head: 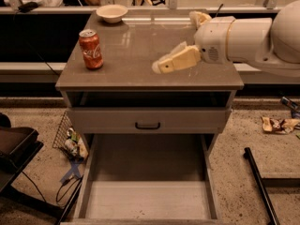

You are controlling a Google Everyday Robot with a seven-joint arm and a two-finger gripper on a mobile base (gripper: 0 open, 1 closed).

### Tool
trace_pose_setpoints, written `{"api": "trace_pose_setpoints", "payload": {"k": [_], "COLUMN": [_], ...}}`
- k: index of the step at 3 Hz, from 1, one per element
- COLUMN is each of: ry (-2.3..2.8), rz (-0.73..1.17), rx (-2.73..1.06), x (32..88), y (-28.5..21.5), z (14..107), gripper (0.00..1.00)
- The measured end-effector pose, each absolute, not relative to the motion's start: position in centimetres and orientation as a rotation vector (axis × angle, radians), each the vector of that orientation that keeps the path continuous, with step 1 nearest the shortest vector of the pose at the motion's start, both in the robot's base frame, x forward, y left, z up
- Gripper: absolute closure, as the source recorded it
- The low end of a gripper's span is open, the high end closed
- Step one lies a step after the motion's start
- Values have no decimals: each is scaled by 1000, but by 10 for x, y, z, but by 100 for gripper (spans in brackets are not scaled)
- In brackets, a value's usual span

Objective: Knock coke can over

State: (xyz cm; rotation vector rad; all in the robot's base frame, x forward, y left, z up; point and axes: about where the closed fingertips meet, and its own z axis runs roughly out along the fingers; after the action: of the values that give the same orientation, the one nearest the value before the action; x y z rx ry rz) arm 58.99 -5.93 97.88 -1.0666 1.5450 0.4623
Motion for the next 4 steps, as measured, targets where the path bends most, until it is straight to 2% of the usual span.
{"api": "trace_pose_setpoints", "payload": {"k": [2,3,4], "ry": [1521,1492,1457], "rz": [407,454,514], "rx": [-1013,-1028,-1032], "x": [608,631,671], "y": [-58,-33,16], "z": [991,991,987], "gripper": [0,0,0]}}
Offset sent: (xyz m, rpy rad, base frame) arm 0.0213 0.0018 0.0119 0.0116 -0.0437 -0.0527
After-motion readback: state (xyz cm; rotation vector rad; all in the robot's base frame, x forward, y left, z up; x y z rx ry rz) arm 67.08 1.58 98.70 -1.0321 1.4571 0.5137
